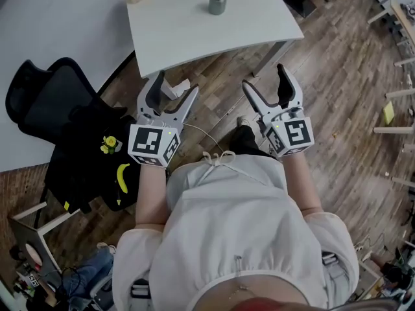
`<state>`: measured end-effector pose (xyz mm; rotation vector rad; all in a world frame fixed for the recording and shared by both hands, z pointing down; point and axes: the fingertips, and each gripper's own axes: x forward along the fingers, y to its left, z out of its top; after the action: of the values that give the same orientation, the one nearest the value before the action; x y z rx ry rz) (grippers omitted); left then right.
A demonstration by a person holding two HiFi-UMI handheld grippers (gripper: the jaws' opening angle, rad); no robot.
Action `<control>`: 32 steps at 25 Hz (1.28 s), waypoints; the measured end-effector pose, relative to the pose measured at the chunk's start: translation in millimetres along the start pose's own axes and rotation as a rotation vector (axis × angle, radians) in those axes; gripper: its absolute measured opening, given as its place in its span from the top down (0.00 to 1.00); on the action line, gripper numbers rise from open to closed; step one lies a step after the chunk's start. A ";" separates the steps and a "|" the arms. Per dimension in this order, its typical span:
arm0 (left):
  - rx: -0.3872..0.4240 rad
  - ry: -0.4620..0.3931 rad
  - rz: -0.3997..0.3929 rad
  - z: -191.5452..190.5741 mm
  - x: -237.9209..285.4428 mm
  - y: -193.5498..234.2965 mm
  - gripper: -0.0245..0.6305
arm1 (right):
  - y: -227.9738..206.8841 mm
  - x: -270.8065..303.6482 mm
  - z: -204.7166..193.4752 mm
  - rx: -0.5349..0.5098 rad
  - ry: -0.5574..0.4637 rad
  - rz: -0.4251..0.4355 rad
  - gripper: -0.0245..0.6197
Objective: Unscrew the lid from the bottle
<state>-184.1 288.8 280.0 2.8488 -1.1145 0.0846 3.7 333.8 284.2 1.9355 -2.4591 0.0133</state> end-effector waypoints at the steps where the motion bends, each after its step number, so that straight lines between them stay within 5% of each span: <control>1: 0.003 0.006 0.024 0.8 11.6 0.7 0.41 | -11.1 9.0 -1.5 0.012 -0.001 0.022 0.31; 10: -0.008 0.024 0.236 9.7 137.4 1.6 0.41 | -136.4 90.4 -10.3 0.026 0.046 0.205 0.32; 18: -0.016 0.068 0.287 -0.2 241.8 -11.9 0.41 | -227.0 147.9 -27.5 -0.007 0.136 0.344 0.33; 26: -0.036 0.124 0.327 -18.6 283.3 13.6 0.41 | -239.8 206.3 -51.8 0.011 0.214 0.454 0.36; 32: -0.062 0.145 0.271 -40.3 319.6 61.2 0.41 | -228.2 266.9 -69.2 -0.015 0.282 0.493 0.36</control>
<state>7.9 32.2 349.3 2.5742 -1.4339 0.2640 163.1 21.8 357.2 1.1750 -2.6437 0.2510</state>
